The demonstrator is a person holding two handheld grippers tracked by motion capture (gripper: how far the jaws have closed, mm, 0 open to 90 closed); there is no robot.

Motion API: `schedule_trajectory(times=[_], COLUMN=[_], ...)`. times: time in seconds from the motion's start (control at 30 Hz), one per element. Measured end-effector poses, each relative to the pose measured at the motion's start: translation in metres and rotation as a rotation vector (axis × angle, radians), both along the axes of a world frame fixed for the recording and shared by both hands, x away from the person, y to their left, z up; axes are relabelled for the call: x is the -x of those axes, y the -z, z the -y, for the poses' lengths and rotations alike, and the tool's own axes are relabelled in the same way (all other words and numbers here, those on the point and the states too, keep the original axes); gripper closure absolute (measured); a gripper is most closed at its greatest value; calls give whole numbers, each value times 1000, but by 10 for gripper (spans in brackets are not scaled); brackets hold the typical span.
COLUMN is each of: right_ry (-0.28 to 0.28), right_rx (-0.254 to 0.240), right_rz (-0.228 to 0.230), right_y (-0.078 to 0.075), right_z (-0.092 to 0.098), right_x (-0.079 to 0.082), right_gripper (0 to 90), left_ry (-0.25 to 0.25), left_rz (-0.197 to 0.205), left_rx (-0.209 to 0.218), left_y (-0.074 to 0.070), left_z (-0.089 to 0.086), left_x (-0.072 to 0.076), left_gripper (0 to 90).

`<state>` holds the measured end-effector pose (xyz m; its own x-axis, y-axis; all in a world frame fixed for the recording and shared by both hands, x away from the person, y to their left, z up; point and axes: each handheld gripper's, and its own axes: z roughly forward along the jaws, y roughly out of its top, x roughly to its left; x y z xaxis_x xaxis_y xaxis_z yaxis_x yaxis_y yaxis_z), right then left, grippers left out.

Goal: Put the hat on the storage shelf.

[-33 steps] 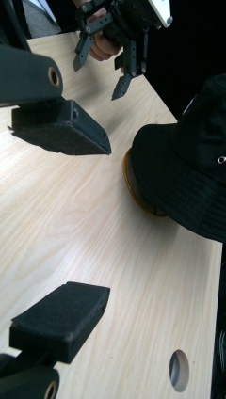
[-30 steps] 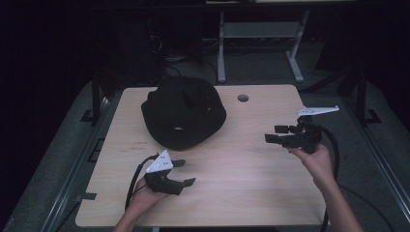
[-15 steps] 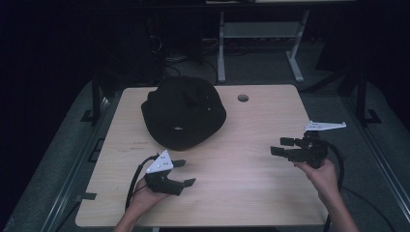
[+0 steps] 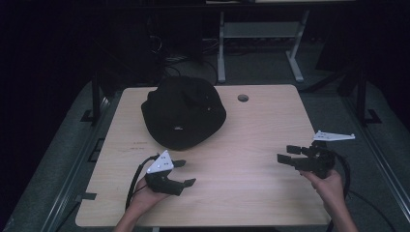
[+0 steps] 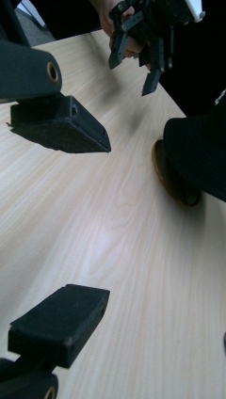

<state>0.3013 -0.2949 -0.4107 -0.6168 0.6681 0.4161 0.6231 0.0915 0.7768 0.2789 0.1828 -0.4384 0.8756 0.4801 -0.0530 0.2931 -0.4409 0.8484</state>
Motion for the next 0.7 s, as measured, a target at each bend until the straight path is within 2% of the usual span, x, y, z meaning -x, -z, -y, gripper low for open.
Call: schedule_trajectory(times=[0.37,0.7], right_ry=[5,-7], right_rx=[3,8], right_rz=[-25,-37], right_y=[20,31], right_z=[7,3], right_x=[19,33], right_gripper=[231,224], left_ry=[3,5], left_rz=[-1,-6], left_rx=[0,-2], left_y=[1,1], left_z=[1,2], left_x=[0,0], left_gripper=[245,245])
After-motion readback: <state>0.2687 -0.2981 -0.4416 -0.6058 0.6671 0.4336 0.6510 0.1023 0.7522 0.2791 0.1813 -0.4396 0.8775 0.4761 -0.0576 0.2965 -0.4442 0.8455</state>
